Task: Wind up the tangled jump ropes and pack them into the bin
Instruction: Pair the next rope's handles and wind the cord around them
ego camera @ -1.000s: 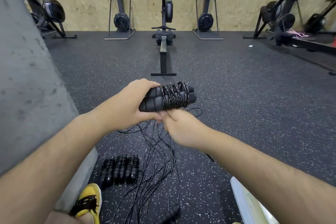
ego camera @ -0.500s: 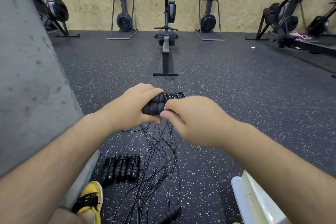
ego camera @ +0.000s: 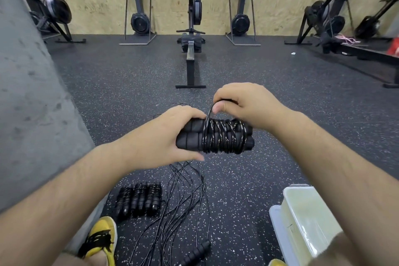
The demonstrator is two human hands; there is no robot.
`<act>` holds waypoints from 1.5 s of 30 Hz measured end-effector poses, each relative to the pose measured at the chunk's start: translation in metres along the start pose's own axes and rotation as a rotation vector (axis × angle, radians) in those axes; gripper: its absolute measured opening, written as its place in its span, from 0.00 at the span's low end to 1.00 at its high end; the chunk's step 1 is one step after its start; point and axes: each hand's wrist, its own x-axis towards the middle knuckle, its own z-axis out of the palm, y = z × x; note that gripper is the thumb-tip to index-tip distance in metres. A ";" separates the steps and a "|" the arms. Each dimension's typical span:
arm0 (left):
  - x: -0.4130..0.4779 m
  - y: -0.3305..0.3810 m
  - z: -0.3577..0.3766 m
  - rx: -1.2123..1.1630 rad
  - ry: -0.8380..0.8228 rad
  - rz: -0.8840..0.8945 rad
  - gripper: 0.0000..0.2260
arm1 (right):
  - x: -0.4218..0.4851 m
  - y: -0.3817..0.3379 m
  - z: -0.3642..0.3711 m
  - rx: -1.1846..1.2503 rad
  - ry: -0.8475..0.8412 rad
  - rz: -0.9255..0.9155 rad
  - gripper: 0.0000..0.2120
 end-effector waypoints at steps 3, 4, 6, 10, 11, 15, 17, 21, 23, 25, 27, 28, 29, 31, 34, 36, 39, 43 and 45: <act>0.001 0.012 0.000 -0.160 0.047 -0.075 0.32 | -0.002 0.002 0.015 -0.067 -0.039 -0.051 0.17; 0.002 0.014 0.000 -0.189 0.075 -0.096 0.31 | -0.006 0.003 0.024 -0.093 -0.042 -0.108 0.14; 0.003 0.018 0.001 -0.216 0.138 -0.142 0.29 | -0.014 -0.014 0.032 0.165 -0.142 0.025 0.17; 0.006 0.011 0.002 -0.077 0.242 -0.231 0.28 | 0.001 -0.049 0.064 0.253 -0.274 0.097 0.18; 0.006 0.008 0.002 -0.022 0.276 -0.242 0.29 | 0.003 -0.068 0.065 0.167 -0.344 0.121 0.18; 0.006 -0.003 -0.001 0.193 0.321 -0.208 0.26 | -0.008 -0.092 0.069 0.140 -0.409 0.064 0.15; 0.007 -0.008 -0.003 0.210 0.317 -0.234 0.25 | -0.012 -0.094 0.067 0.091 -0.382 0.165 0.14; 0.005 -0.017 -0.004 0.183 0.327 -0.230 0.26 | -0.012 -0.087 0.068 0.309 -0.081 0.161 0.13; 0.003 -0.021 -0.004 0.175 0.317 -0.253 0.28 | -0.013 -0.088 0.064 0.329 -0.041 0.102 0.09; 0.003 -0.022 -0.004 0.149 0.289 -0.293 0.28 | -0.016 -0.089 0.061 0.377 0.034 0.088 0.08; 0.004 -0.023 -0.003 0.096 0.258 -0.327 0.26 | -0.017 -0.090 0.057 0.425 0.159 0.069 0.06; 0.005 -0.023 -0.003 0.064 0.248 -0.333 0.24 | -0.018 -0.092 0.056 0.468 0.213 0.067 0.05; 0.006 -0.022 -0.002 0.031 0.242 -0.338 0.22 | -0.019 -0.094 0.055 0.504 0.256 0.074 0.03; 0.008 -0.020 0.001 -0.068 0.239 -0.342 0.19 | -0.019 -0.097 0.055 0.566 0.317 0.091 0.03; 0.011 -0.024 0.006 -0.250 0.260 -0.311 0.16 | -0.018 -0.099 0.050 0.642 0.351 0.096 0.06; 0.012 -0.030 0.007 -0.312 0.267 -0.285 0.15 | -0.019 -0.100 0.045 0.742 0.360 0.057 0.10; 0.009 -0.021 0.005 -0.342 0.244 -0.264 0.25 | -0.019 -0.101 0.042 0.782 0.360 0.025 0.09; 0.010 -0.014 0.006 -0.348 0.207 -0.323 0.26 | -0.016 -0.097 0.045 0.651 0.411 0.005 0.07; 0.012 -0.015 0.007 -0.451 0.205 -0.253 0.19 | -0.014 -0.094 0.043 0.683 0.444 -0.001 0.08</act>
